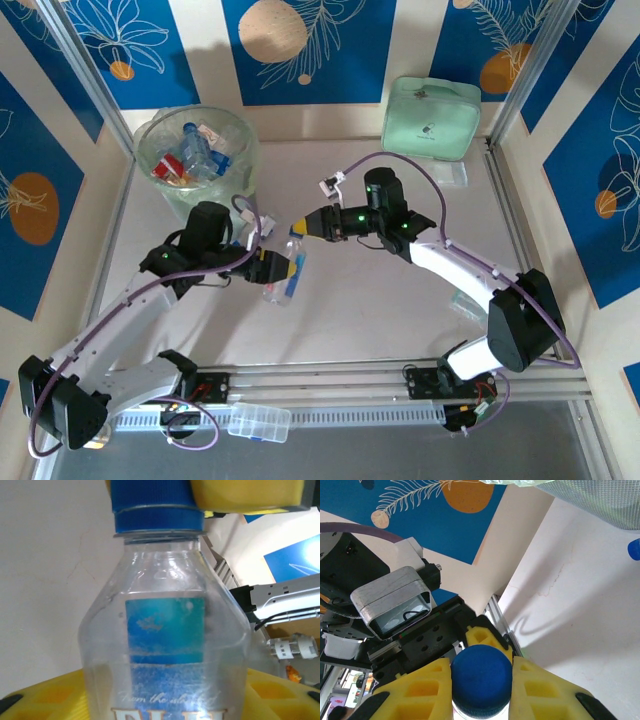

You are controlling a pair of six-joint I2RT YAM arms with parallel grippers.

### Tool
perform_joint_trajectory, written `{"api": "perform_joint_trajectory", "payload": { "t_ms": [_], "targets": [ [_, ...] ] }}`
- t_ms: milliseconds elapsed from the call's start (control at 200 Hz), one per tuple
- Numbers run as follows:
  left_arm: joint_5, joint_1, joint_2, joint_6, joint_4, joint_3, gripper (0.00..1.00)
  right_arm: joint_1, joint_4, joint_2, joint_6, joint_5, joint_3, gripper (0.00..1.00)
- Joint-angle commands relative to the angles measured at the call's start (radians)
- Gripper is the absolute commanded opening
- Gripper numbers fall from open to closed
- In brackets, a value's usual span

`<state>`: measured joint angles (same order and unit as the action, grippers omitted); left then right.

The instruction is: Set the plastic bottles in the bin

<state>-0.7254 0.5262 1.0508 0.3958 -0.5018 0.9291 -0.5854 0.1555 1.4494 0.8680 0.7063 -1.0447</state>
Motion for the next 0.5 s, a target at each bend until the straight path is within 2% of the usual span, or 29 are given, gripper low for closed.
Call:
{"api": "perform_joint_trajectory", "payload": {
  "t_ms": [0, 55, 135, 205, 290, 325, 495],
  "targets": [
    [0.011, 0.009, -0.005, -0.016, 0.016, 0.014, 0.48, -0.017, -0.031, -0.019, -0.008, 0.001, -0.006, 0.00],
    [0.011, 0.009, -0.010, -0.017, 0.015, 0.016, 0.46, -0.017, -0.036, -0.015, -0.009, -0.002, -0.009, 0.00],
    [0.012, 0.008, -0.018, -0.017, 0.013, 0.017, 0.44, -0.017, -0.044, -0.014, -0.013, -0.009, -0.015, 0.06],
    [0.020, 0.010, -0.027, -0.016, 0.012, 0.019, 0.43, -0.017, -0.057, -0.017, -0.019, -0.024, -0.021, 0.23],
    [0.042, 0.009, -0.042, -0.014, 0.011, 0.020, 0.41, -0.016, -0.089, -0.028, -0.037, -0.050, -0.030, 0.50],
    [0.056, 0.009, -0.050, -0.011, 0.011, 0.019, 0.40, -0.015, -0.107, -0.037, -0.045, -0.066, -0.031, 0.58],
    [0.124, 0.009, -0.103, 0.011, 0.012, 0.025, 0.33, 0.006, -0.184, -0.096, -0.080, -0.173, -0.028, 0.74]
  ]
}}
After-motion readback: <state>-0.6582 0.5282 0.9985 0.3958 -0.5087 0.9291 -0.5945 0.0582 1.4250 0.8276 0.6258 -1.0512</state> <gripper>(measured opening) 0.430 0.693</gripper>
